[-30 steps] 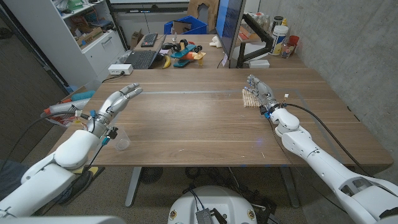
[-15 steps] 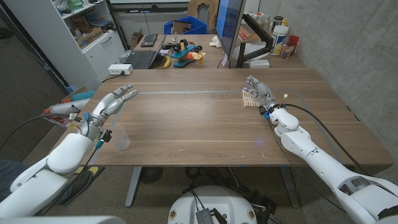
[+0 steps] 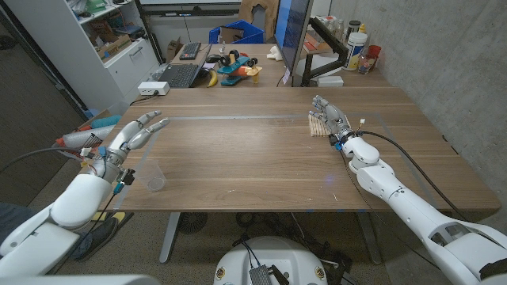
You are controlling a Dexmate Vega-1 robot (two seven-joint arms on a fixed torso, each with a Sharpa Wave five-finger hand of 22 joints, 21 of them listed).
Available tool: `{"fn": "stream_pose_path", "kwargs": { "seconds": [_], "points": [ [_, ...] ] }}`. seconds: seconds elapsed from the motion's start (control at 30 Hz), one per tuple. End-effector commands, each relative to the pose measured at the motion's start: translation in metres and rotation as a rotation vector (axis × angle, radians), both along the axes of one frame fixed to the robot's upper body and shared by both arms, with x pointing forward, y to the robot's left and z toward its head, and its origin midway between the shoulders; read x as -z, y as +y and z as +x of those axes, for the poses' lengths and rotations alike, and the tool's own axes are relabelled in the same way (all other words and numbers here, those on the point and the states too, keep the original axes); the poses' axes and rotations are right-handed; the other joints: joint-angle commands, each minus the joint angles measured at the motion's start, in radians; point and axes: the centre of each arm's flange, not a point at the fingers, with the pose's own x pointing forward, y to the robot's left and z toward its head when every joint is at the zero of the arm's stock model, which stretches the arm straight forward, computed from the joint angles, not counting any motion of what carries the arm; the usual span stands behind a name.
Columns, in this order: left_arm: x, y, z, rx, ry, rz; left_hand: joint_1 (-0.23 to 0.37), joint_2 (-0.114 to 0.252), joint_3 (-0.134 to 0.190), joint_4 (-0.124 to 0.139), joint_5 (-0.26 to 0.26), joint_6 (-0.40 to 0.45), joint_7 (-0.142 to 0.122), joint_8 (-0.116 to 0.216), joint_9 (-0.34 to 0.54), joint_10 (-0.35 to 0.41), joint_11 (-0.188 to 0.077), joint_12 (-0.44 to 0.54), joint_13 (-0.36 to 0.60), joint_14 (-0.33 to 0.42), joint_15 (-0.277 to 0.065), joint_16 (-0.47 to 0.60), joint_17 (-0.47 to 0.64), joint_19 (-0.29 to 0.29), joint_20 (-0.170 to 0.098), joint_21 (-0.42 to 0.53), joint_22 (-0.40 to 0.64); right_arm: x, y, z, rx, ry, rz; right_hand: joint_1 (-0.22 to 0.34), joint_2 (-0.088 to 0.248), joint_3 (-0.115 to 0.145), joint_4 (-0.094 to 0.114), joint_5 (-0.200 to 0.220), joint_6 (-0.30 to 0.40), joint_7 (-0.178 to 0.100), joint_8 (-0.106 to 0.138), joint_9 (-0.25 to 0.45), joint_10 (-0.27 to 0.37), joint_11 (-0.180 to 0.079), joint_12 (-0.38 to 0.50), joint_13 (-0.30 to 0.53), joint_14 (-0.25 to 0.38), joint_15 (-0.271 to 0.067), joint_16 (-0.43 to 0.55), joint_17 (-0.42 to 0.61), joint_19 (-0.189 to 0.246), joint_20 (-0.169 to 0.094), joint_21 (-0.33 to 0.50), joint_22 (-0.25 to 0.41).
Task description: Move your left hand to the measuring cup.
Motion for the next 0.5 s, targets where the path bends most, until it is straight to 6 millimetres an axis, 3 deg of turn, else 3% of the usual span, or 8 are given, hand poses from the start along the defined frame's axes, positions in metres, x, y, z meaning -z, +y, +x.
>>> {"fn": "stream_pose_path", "kwargs": {
  "seconds": [0.03, 0.5],
  "points": [
    [0.0037, 0.008, -0.0067, -0.045, 0.013, 0.008, 0.016, -0.001, 0.003, -0.009, -0.003, 0.007, 0.001, 0.001, 0.006, 0.004, -0.003, 0.003, 0.002, 0.002, -0.003, 0.005, 0.003, -0.01, 0.003, 0.001, 0.005, -0.0002, 0.0017, 0.0025, -0.002, 0.004, -0.003, 0.005, 0.011, -0.002, 0.001, 0.007, 0.005, -0.009, -0.004, 0.001, 0.009, 0.001, -0.003, 0.003, 0.01, 0.003, -0.003, 0.003, 0.009, -0.002, -0.002, 0.004],
    [0.0035, 0.0083, -0.0142, -0.126, 0.016, 0.089, 0.022, 0.001, 0.003, -0.013, -0.002, 0.012, -0.002, 0.001, 0.006, 0.008, -0.004, 0.004, 0.002, 0.005, -0.008, 0.006, 0.003, -0.009, 0.007, 0.003, 0.005, -0.002, 0.0003, 0.0016, 0.006, -0.005, 0.003, 0.005, 0.011, -0.003, 0.0, 0.007, 0.005, -0.009, -0.004, 0.001, 0.009, 0.0, -0.004, 0.003, 0.011, 0.003, -0.004, 0.003, 0.011, -0.002, -0.007, 0.004]
  ]
}}
